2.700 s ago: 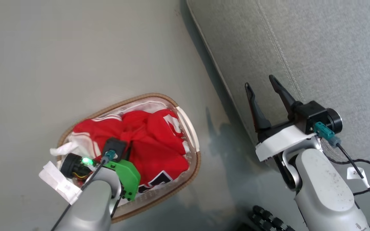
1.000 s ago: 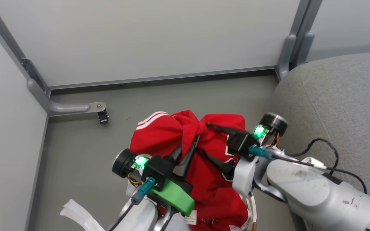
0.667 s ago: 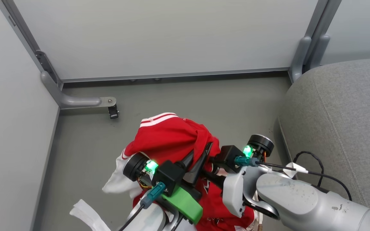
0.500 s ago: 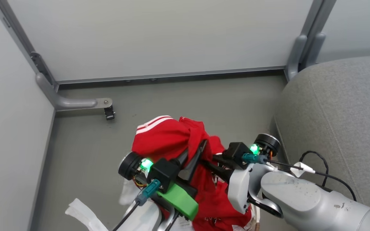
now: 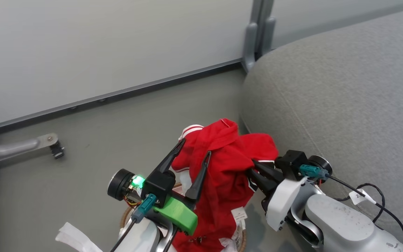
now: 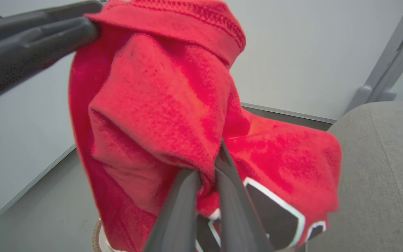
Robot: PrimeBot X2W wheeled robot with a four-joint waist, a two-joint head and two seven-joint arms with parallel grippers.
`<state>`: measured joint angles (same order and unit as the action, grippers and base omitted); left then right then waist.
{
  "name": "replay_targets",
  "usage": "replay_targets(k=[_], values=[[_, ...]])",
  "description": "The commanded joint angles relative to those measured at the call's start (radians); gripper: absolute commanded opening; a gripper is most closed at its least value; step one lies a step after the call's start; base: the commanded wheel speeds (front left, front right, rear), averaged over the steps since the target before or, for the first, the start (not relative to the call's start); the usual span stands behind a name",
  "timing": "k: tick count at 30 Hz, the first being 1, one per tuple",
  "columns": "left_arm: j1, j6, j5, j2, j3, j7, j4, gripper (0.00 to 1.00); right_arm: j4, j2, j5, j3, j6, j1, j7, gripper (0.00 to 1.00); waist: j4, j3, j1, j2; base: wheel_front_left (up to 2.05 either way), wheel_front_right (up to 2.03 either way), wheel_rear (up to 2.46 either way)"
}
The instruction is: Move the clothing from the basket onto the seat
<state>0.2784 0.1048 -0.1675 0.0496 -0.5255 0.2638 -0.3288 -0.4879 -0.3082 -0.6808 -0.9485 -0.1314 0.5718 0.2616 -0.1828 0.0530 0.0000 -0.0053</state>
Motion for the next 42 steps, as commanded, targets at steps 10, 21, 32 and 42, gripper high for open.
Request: replay_targets(k=[10, 21, 32, 42], values=[[0.014, 0.019, 0.029, 0.005, 0.007, 0.001, -0.025, 1.00, 0.061, -0.007, 0.066, 0.234, 0.001, -0.160, 0.005, 0.00, -0.360, 0.084, 0.0000, 0.0053, 0.00, 0.00, 0.00], [0.073, 0.026, 0.015, 0.027, -0.044, 0.001, -0.079, 1.00, 0.063, 0.035, 0.177, 0.465, 0.001, -0.157, 0.005, 0.00, -0.368, 0.181, 0.0000, 0.0053, 0.00, 0.00, 0.00], [0.108, 0.026, 0.053, 0.091, -0.001, 0.001, -0.054, 1.00, -0.107, 0.006, 0.312, 0.628, 0.001, 0.213, 0.004, 0.00, -0.282, 0.369, 0.0000, 0.0053, 0.00, 0.00, 0.00], [0.207, 0.026, 0.070, 0.117, -0.011, 0.001, -0.016, 1.00, -0.284, -0.054, 0.458, 0.864, 0.001, 0.488, 0.005, 0.00, -0.148, 0.536, 0.0000, 0.0053, 0.00, 0.00, 0.00]])
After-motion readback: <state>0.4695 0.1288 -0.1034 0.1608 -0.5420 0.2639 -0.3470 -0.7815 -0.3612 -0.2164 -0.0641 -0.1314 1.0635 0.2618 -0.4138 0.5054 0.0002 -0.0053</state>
